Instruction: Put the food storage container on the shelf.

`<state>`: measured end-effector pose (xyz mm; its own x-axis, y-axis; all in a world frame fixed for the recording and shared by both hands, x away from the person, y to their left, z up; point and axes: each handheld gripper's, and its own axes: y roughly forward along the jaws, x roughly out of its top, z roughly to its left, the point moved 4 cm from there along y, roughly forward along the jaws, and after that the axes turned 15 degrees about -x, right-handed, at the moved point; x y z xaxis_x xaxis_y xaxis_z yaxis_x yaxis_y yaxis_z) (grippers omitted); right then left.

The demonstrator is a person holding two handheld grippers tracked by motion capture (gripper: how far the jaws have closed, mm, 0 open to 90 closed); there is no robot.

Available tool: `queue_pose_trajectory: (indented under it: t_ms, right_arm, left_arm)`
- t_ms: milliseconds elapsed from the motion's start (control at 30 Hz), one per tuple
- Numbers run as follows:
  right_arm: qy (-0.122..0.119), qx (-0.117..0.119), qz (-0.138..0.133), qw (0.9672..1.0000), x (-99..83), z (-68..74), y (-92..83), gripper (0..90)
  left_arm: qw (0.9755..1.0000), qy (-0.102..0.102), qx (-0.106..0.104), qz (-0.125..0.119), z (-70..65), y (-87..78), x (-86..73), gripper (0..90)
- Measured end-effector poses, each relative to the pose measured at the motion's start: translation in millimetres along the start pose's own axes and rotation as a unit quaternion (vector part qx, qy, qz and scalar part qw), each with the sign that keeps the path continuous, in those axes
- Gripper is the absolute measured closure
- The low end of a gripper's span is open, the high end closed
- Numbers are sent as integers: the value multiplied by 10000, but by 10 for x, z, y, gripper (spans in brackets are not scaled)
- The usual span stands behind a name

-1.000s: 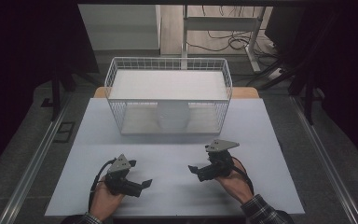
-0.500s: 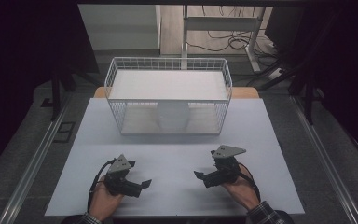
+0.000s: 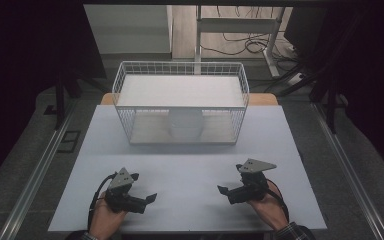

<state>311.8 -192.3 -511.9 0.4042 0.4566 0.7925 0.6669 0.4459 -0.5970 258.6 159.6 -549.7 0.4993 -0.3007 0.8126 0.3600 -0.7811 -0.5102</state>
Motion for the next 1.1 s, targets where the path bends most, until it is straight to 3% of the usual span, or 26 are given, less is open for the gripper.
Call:
queue_pose_trajectory:
  t_ms: [633,1100]
  right_arm:
    - [253,-418,-10,9988,-207,-223,-289,0]
    - [523,-703,102,9961,-431,-377,-456,0]
  left_arm:
    - [9984,-185,442,-300,0,-396,-173,27]
    - [9968,-298,598,-438,12,-541,-276,27]
